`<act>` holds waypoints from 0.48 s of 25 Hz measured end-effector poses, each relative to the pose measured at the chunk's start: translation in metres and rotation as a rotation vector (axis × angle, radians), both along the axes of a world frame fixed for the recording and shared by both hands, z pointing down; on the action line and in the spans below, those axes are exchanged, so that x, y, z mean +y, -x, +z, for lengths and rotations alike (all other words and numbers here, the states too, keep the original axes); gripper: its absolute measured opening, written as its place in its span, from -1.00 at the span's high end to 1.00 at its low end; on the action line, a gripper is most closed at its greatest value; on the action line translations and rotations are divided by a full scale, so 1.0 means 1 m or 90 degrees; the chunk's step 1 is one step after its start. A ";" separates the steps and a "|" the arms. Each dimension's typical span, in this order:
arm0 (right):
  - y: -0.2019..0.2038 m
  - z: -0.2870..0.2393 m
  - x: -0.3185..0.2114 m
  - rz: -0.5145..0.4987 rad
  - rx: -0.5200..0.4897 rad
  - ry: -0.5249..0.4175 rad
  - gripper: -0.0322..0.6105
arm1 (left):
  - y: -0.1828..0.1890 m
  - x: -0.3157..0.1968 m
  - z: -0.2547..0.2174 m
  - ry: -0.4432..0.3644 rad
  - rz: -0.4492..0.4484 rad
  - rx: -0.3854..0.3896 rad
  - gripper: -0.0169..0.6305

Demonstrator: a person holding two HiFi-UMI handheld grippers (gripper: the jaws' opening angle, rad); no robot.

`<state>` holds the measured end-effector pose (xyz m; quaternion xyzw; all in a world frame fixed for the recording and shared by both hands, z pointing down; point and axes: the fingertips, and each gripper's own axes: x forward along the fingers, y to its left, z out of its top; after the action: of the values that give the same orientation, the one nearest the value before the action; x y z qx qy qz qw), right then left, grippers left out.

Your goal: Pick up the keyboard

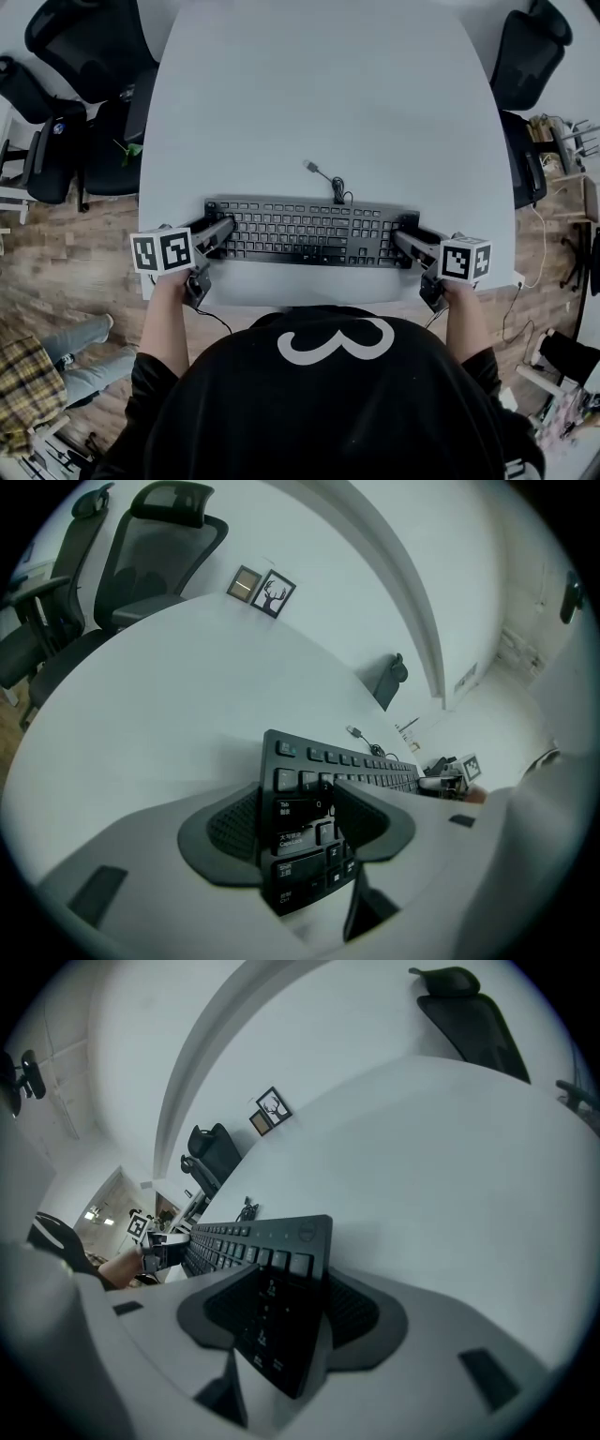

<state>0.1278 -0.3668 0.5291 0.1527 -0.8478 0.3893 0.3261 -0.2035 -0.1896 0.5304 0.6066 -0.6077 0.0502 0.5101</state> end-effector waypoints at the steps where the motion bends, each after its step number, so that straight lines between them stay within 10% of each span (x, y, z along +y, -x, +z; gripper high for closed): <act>1: 0.000 0.000 0.000 0.004 -0.002 -0.004 0.24 | 0.000 0.000 0.000 0.000 -0.002 -0.003 0.19; 12: -0.001 -0.012 0.004 0.024 -0.016 -0.027 0.25 | 0.001 -0.001 -0.014 -0.016 0.002 -0.024 0.19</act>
<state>0.1291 -0.3630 0.5171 0.1707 -0.8570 0.3790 0.3045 -0.2044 -0.1904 0.5164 0.6127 -0.6173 0.0547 0.4904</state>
